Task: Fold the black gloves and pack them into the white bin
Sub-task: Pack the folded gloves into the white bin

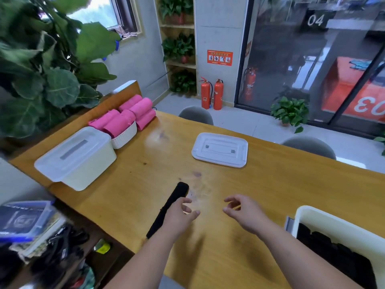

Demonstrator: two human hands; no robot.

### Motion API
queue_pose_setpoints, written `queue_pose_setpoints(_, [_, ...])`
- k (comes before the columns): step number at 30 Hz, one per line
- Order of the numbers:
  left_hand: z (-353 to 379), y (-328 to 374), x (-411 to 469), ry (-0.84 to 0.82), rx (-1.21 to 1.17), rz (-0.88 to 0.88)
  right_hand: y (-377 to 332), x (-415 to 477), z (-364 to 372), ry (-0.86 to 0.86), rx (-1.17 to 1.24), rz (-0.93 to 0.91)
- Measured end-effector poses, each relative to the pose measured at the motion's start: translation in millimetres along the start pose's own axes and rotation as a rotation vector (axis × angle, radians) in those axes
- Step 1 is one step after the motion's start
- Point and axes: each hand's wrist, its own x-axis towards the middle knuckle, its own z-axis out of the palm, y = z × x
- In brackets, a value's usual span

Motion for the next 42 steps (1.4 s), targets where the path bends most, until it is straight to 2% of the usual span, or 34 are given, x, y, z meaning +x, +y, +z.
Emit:
queue_pose_setpoints(8, [-25, -17, 38, 0.068, 0.091, -0.047, -15, 18, 26, -0.102, -0.005, -0.005])
queue_pose_setpoints(16, [-41, -28, 82, 0.074, 0.273, -0.035, -21, 36, 42, -0.121, 0.003, 0.019])
queue_pose_setpoints(23, [-43, -32, 112, 0.036, 0.426, -0.133, -13, 44, 50, -0.116, 0.0, 0.048])
queue_pose_setpoints(29, [-35, -26, 120, 0.02, 0.577, -0.15, -5, 43, 50, -0.112, -0.01, 0.074])
queue_pose_setpoints(36, [-35, -8, 122, -0.025, 0.554, -0.13, 2, 43, 43, -0.086, -0.003, 0.098])
queue_pose_setpoints(42, [-33, 8, 114, -0.012, 0.351, -0.081, 0, 37, 31, -0.058, 0.027, 0.108])
